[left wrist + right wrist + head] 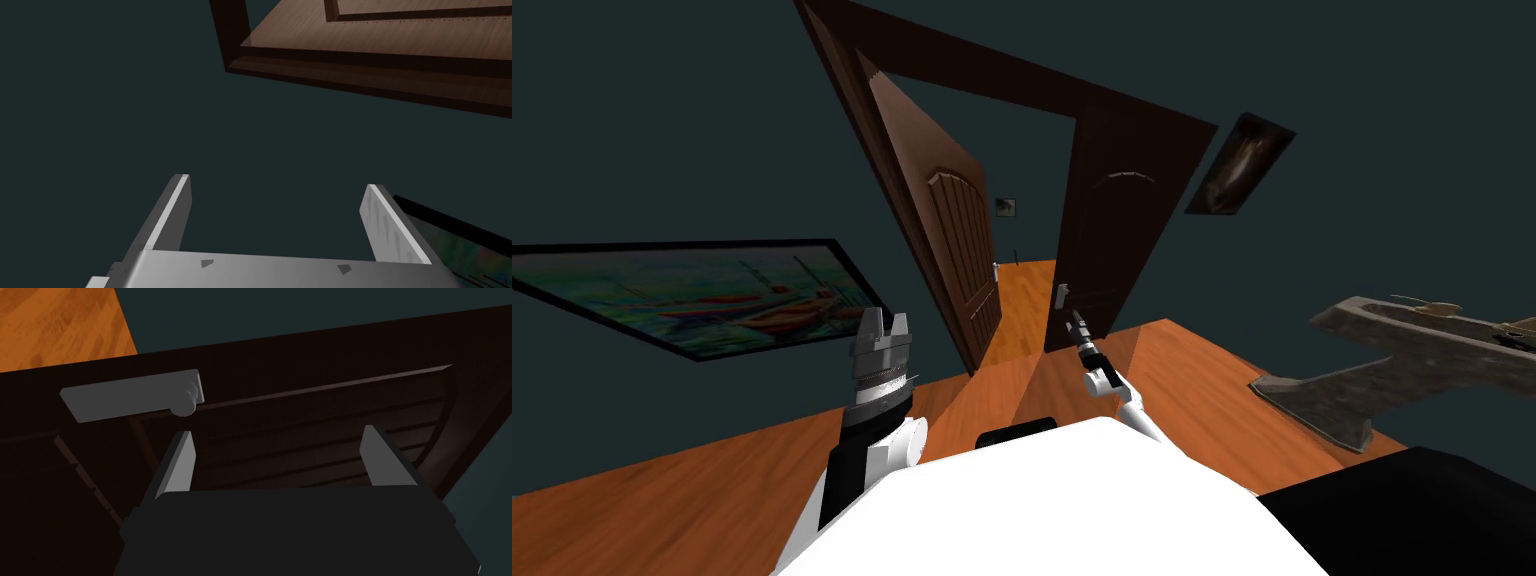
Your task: Push the door open
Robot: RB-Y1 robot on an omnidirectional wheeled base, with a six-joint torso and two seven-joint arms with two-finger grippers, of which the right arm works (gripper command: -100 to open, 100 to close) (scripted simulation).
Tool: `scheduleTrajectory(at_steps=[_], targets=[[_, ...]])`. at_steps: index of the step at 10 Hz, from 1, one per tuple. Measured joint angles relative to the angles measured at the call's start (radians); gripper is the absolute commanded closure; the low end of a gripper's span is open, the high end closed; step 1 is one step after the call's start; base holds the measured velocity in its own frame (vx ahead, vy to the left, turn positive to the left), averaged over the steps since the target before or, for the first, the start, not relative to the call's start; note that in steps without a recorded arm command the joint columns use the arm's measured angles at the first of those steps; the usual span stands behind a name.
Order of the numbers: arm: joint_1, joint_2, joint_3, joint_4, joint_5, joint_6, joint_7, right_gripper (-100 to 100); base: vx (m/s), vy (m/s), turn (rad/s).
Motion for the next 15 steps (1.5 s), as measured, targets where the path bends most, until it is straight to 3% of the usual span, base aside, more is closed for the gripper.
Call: scheduleTrajectory(at_steps=[10, 15], targets=[[-0.107, -0.109, 0.054, 0.256, -0.118, -0.030, -0.033, -100, 0.049, -0.110, 0.132], [-0.151, -0.157, 0.075, 0.355, -0.169, -0.035, -0.046, -100, 0.042, -0.103, 0.104]])
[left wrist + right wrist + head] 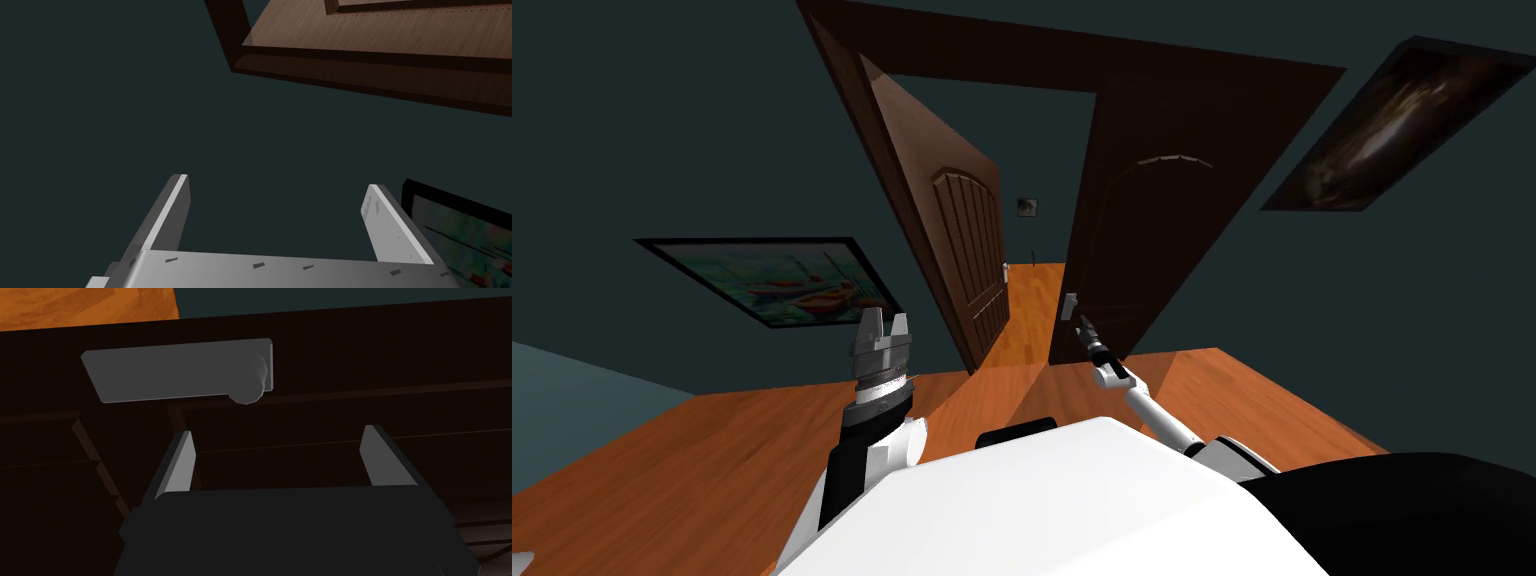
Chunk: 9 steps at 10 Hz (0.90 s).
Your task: Push the door open
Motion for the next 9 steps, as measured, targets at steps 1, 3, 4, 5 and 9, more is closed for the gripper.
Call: scheduleTrajectory(at_steps=[1, 3, 4, 5, 9], targets=[[-0.015, -0.009, 0.006, 0.029, -0.012, -0.002, -0.002, -100, 0.038, -0.118, 0.119], [-0.024, -0.030, 0.011, 0.059, -0.035, -0.002, -0.006, -100, 0.064, -0.109, 0.093], [-0.029, -0.037, 0.013, 0.072, -0.043, -0.001, -0.006, -100, 0.037, -0.077, 0.059], [-0.042, -0.044, 0.020, 0.097, -0.048, -0.007, -0.012, -100, 0.035, -0.080, 0.095], [-0.058, -0.047, 0.017, 0.127, -0.054, -0.007, -0.014, -100, 0.131, -0.043, 0.036]])
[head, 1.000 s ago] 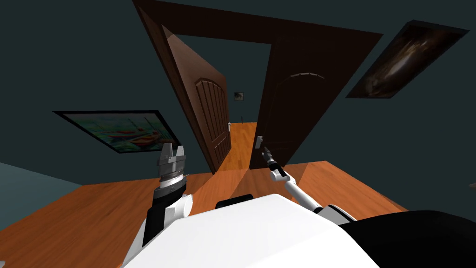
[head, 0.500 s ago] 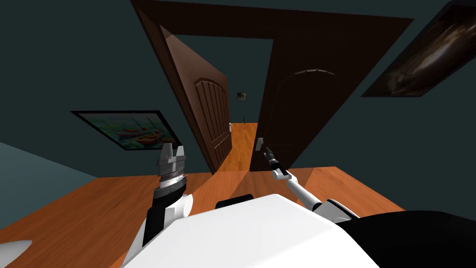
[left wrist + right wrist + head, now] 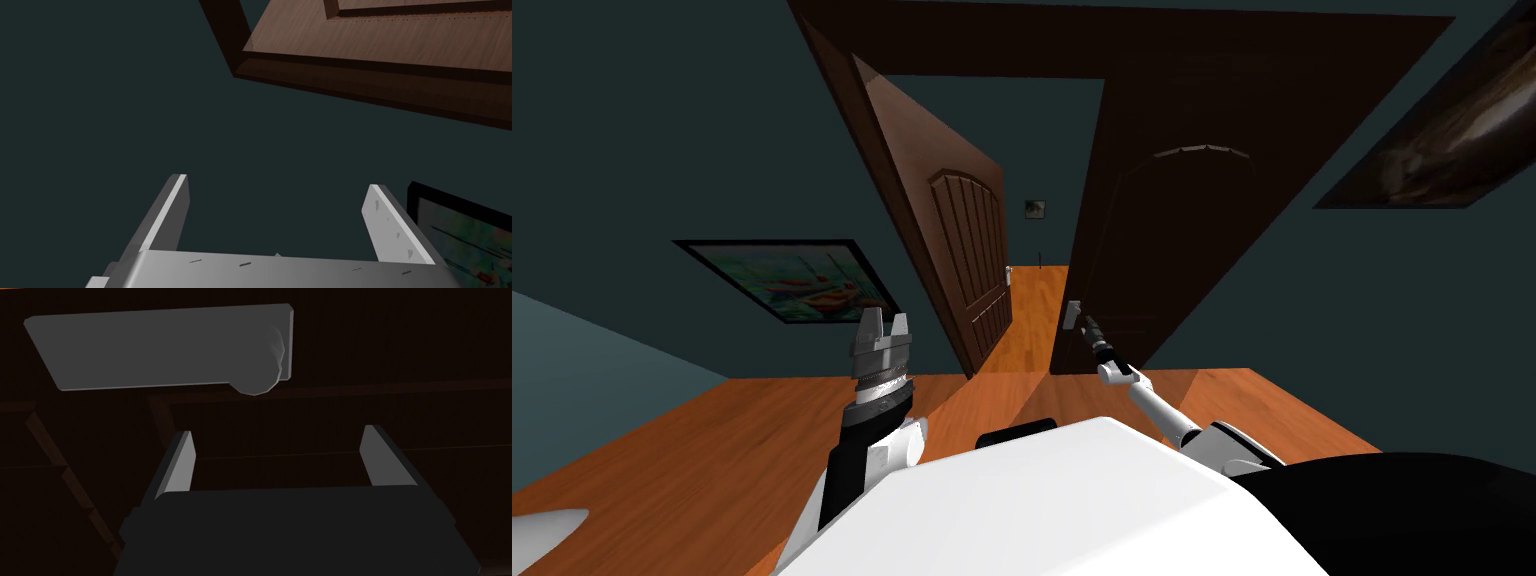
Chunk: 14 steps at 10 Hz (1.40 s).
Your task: Push the door open
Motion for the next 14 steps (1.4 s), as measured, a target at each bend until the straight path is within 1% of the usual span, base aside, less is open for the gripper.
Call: scheduleTrajectory(at_steps=[4, 5, 6, 12, 13, 14], targets=[[-0.020, 0.014, -0.018, 0.026, 0.010, 0.007, 0.001, -100, 0.198, -0.058, 0.044], [-0.024, 0.017, -0.022, 0.032, 0.012, 0.008, 0.001, -100, 0.075, -0.027, 0.011], [-0.025, 0.017, -0.023, 0.033, 0.013, 0.008, 0.001, 100, -0.006, 0.003, -0.006], [-0.030, 0.014, -0.026, 0.031, 0.012, 0.007, 0.001, 100, 0.006, 0.003, 0.008], [-0.031, 0.023, -0.040, 0.036, 0.010, 0.014, 0.015, 100, 0.122, -0.005, 0.041], [-0.040, 0.031, -0.049, 0.061, 0.009, 0.011, 0.024, 100, 0.112, -0.007, 0.030]])
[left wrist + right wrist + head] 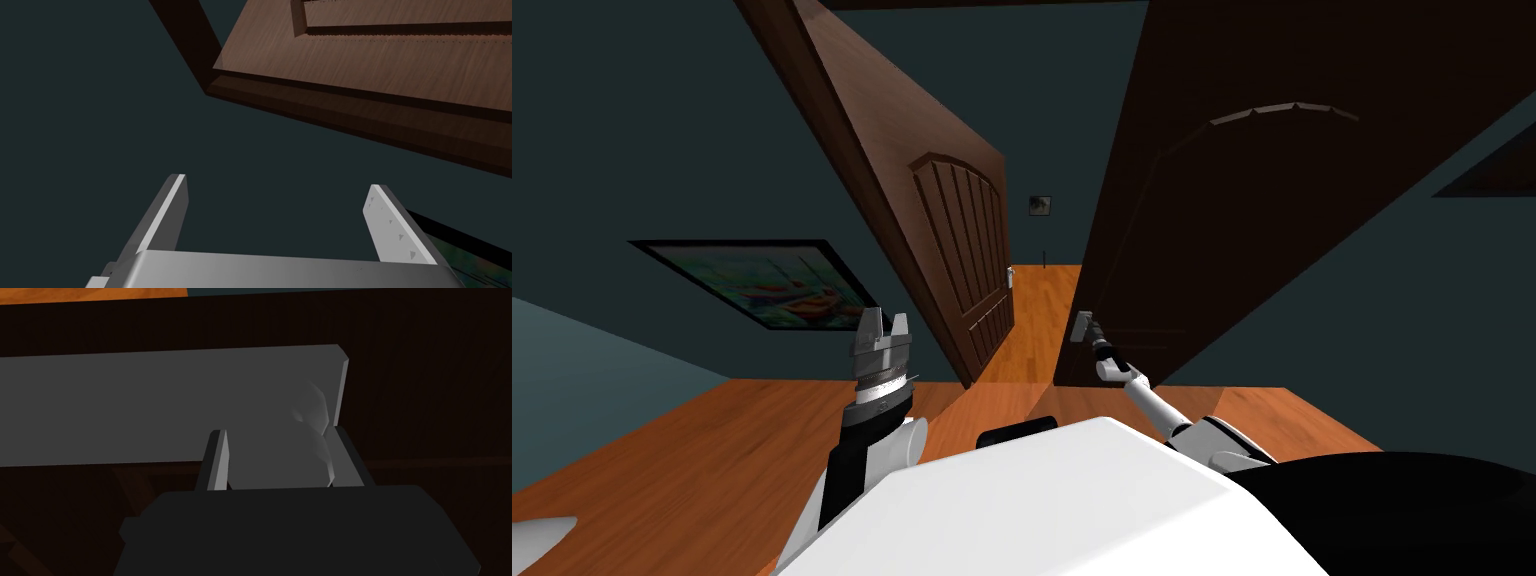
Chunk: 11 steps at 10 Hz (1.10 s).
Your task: Push the door open
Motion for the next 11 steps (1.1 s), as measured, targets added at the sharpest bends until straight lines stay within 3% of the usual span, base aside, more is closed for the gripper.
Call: scheduleTrajectory(at_steps=[1, 4, 7, 9, 10, 11], targets=[[-0.015, 0.006, -0.009, 0.022, -0.001, -0.003, 0.007, 100, 0.098, -0.009, 0.020], [-0.023, 0.030, -0.065, 0.018, -0.009, 0.006, 0.059, 100, 0.108, -0.023, 0.035], [-0.073, 0.039, -0.080, 0.096, -0.006, -0.028, 0.064, 100, 0.068, -0.008, 0.017], [-0.068, 0.048, -0.096, 0.086, -0.008, -0.025, 0.081, 100, 0.050, -0.010, 0.022], [-0.075, 0.055, -0.105, 0.103, -0.008, -0.029, 0.090, 100, 0.047, -0.003, 0.021], [-0.063, 0.055, -0.118, 0.081, -0.013, -0.017, 0.100, 100, 0.054, -0.009, -0.005]])
